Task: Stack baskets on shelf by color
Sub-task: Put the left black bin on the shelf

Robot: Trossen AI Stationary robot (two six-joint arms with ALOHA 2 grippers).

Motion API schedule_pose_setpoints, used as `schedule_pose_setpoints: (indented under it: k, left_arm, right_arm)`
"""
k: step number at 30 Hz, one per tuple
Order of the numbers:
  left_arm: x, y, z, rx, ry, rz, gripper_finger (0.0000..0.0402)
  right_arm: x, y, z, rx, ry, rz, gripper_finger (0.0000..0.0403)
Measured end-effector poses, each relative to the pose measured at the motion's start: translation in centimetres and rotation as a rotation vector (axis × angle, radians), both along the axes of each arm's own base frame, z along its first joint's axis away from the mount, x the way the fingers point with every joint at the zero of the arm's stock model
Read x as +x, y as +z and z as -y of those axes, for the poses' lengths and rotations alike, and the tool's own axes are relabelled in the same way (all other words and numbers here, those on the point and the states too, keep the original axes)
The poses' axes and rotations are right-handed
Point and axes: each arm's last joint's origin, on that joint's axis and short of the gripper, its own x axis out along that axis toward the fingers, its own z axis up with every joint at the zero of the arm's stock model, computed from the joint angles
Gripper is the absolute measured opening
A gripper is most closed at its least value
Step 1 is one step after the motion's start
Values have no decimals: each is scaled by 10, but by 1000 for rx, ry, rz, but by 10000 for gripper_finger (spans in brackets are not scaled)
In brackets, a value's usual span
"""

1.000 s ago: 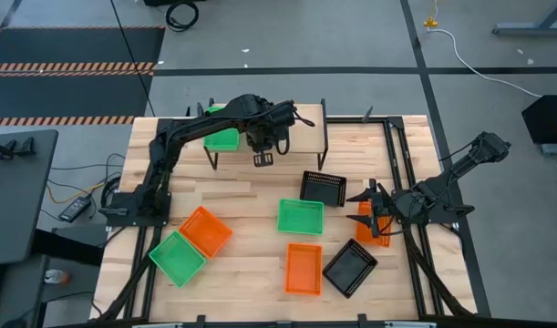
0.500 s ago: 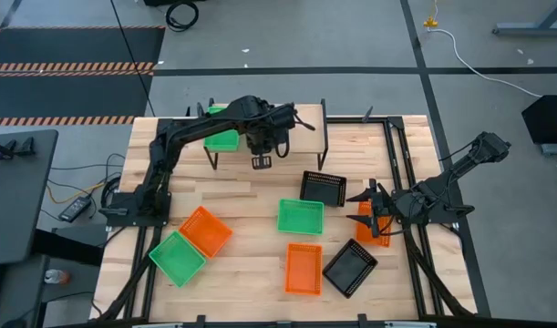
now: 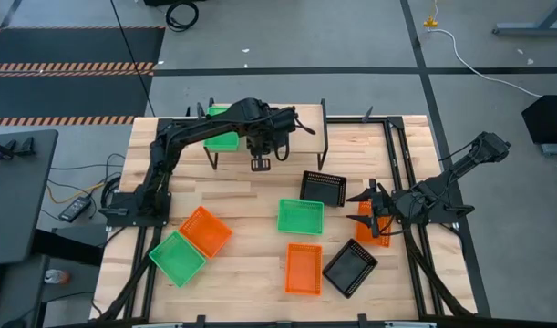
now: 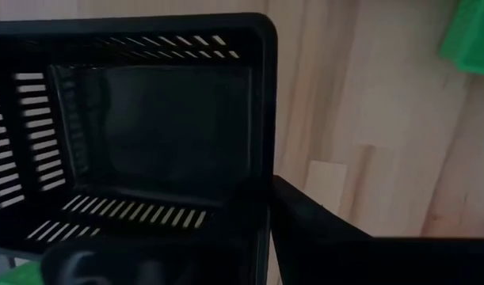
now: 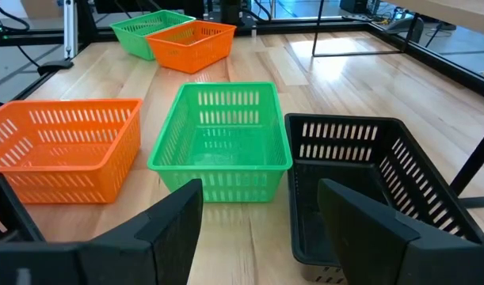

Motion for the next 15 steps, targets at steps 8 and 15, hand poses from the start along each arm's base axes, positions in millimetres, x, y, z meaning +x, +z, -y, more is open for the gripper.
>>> schedule_pose_setpoints:
  k: [8, 15]
  left_arm:
    - [-1, 0, -5, 24, 15, -6, 38]
    - [-1, 0, -8, 24, 39, 8, 38]
  right_arm:
    - [0, 0, 0, 0, 0, 0, 256]
    - [0, 0, 0, 0, 0, 0, 256]
